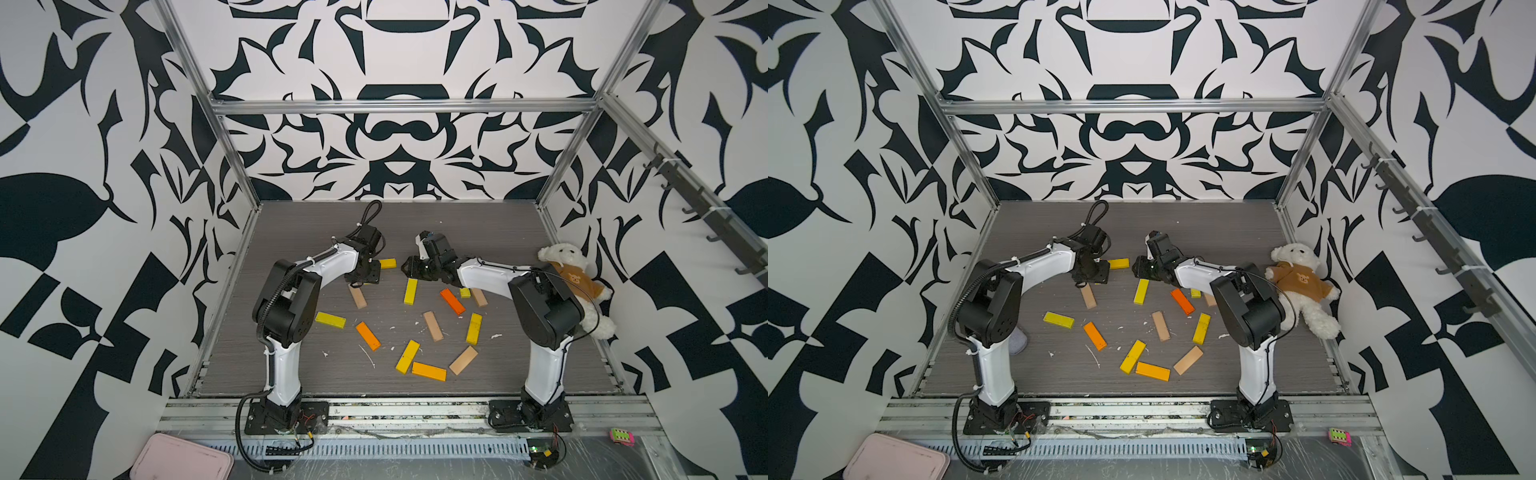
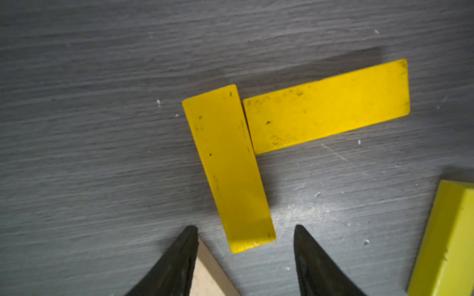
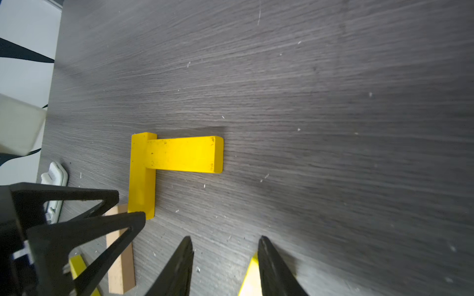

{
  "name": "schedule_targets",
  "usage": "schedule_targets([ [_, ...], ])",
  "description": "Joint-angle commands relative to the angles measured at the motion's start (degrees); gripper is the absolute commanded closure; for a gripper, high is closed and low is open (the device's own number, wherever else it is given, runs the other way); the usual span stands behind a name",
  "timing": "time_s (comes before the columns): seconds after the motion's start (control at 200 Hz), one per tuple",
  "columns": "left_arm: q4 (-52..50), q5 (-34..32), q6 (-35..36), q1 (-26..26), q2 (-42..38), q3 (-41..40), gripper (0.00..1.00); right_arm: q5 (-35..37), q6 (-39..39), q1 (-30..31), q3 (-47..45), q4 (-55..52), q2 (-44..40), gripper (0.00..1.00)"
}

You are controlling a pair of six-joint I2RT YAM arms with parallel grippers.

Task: Assemble the number 8 with building blocks
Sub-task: Adjust the building block at the center of the board.

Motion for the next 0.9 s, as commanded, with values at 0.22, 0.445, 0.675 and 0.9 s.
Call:
schedule_targets([
  [0.22, -1.37, -0.32, 1.03, 0.93, 2.82, 1.54, 0.40, -2.25, 2.40, -0.17, 5.97, 2.37, 3.90, 0.58],
  [0.445, -0.54, 0.85, 2.71, 1.51, 2.83, 1.00, 0.45, -1.90, 3.06, -0.17, 8.18, 2.68, 6.51, 0.61],
  [0.675, -0.40, 1.44, 4.24, 1.55, 3.00, 1.00, 0.52, -2.42, 4.10, -0.10, 10.32, 2.96, 8.75, 0.62],
  [0.9, -0.40, 1.25, 4.55, 2.16, 3.23, 1.09, 0.53, -2.69, 4.99, 0.30, 11.19, 3.63, 9.78, 0.65],
])
